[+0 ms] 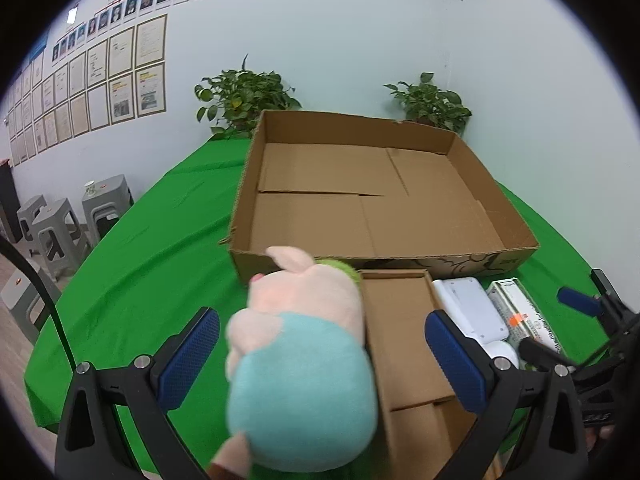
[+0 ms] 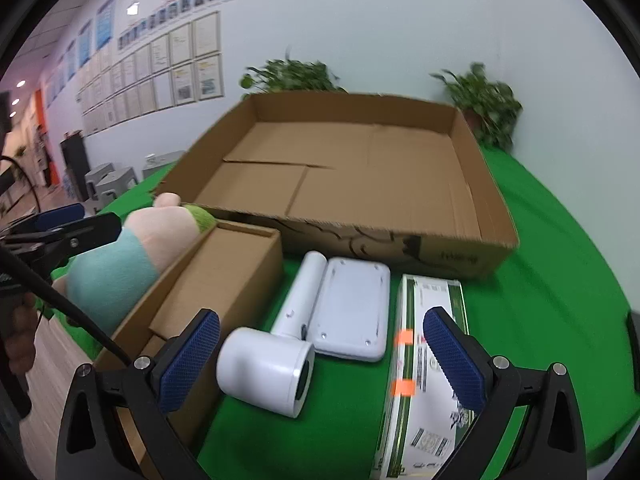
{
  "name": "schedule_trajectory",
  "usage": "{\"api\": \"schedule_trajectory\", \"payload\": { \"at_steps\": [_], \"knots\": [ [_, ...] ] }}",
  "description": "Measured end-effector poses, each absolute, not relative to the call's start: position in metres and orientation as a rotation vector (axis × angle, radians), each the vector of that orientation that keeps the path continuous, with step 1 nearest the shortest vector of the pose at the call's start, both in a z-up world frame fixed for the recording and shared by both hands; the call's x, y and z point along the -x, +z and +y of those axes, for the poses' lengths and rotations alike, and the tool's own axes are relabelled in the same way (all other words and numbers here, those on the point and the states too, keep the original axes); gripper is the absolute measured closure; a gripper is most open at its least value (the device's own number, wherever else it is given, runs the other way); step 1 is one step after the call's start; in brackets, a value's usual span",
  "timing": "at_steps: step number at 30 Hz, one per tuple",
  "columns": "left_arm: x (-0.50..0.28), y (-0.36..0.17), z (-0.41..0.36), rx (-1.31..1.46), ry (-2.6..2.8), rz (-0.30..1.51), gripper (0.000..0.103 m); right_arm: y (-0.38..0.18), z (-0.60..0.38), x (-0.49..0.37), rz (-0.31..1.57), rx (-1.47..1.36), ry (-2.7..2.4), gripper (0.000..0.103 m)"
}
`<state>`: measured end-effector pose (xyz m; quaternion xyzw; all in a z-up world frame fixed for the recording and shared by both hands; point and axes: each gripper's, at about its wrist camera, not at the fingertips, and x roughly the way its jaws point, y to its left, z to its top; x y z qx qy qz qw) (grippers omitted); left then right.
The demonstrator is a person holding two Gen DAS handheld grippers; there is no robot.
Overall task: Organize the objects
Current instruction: 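Grasp the plush pig toy with the right gripper and lift it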
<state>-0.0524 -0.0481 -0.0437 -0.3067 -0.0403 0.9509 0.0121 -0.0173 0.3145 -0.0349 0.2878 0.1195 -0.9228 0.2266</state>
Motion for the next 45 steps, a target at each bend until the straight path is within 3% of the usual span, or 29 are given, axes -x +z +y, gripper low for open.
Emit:
{"api": "schedule_trajectory", "payload": {
  "at_steps": [4, 8, 12, 18, 31, 45],
  "knots": [
    [0.057, -0.067, -0.062, 1.082, 2.895, -0.169, 0.001, -0.007, 0.302, 0.002, 0.437, -0.634, -2.353, 0.0],
    [0.063, -0.099, -0.072, 1.204, 2.776, -0.275, 0.006, 0.028, 0.281, -0.012, 0.351, -0.47, -2.202, 0.0],
    [0.052, -0.102, -0.087, 1.149, 2.725, -0.414, 0.026, 0.051, 0.258, -0.012, 0.214, -0.549, -2.068, 0.0],
    [0.017, -0.099, -0.11, 1.131, 2.78, -0.49, 0.031, 0.062, 0.172, -0.02, 0.206, -0.685, -1.835, 0.0],
    [-0.028, -0.102, -0.138, 1.1, 2.881, -0.623, 0.031, -0.005, 0.01, -0.017, 0.135, -1.193, -1.65, 0.0],
    [-0.027, -0.093, -0.127, 1.123, 2.939, -0.461, 0.035, -0.073, 0.026, 0.035, 0.055, -1.282, -1.693, 0.001]
  ]
}}
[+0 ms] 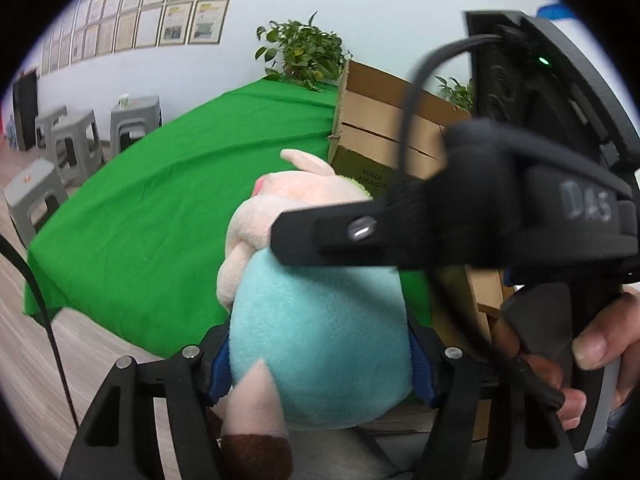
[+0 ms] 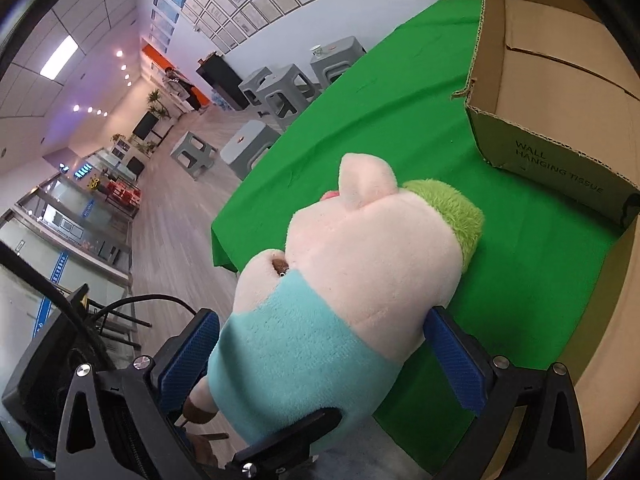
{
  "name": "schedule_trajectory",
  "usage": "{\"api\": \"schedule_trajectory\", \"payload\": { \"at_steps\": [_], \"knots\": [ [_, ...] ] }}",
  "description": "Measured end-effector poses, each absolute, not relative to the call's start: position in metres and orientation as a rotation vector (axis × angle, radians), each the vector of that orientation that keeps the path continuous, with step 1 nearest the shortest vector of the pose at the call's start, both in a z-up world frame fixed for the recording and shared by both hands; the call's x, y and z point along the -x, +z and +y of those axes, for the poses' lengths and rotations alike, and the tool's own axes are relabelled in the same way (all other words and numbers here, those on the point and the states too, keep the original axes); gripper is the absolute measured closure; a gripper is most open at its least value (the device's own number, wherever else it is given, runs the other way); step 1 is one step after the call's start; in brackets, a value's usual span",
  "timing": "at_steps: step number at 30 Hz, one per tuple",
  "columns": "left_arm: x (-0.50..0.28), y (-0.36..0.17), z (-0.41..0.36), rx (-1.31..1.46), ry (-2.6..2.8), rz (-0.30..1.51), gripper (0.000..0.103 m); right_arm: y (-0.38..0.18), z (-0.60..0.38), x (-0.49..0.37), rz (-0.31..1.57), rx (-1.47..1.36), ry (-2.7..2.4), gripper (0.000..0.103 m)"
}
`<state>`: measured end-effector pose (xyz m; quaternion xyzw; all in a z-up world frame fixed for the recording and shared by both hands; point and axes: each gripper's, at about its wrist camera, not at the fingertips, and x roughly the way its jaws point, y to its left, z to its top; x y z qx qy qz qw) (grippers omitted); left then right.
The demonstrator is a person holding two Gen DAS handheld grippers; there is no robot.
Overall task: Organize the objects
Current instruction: 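Grasp the plush pig toy with the right gripper and lift it, then carry the plush pig into the large cardboard box and release it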
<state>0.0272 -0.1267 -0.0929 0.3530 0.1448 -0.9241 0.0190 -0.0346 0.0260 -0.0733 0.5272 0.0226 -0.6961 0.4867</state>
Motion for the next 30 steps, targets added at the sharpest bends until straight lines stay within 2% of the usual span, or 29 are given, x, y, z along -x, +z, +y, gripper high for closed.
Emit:
{"api": "schedule_trajectory", "payload": {
  "at_steps": [9, 19, 30],
  "knots": [
    [-0.025, -0.076, -0.112, -1.044, -2.887, 0.301, 0.035, -0.065, 0.053, 0.046, 0.017, -1.181, -1.728, 0.01],
    [-0.004, -0.031, -0.084, -0.872, -3.007, 0.121, 0.035, 0.019, 0.134, 0.057, -0.047, -0.978, -1.847, 0.014],
    [0.052, 0.012, -0.052, -0.762, -3.134, 0.005, 0.035, 0.116, 0.213, 0.124, -0.072, -0.857, -1.975, 0.015]
  ]
}}
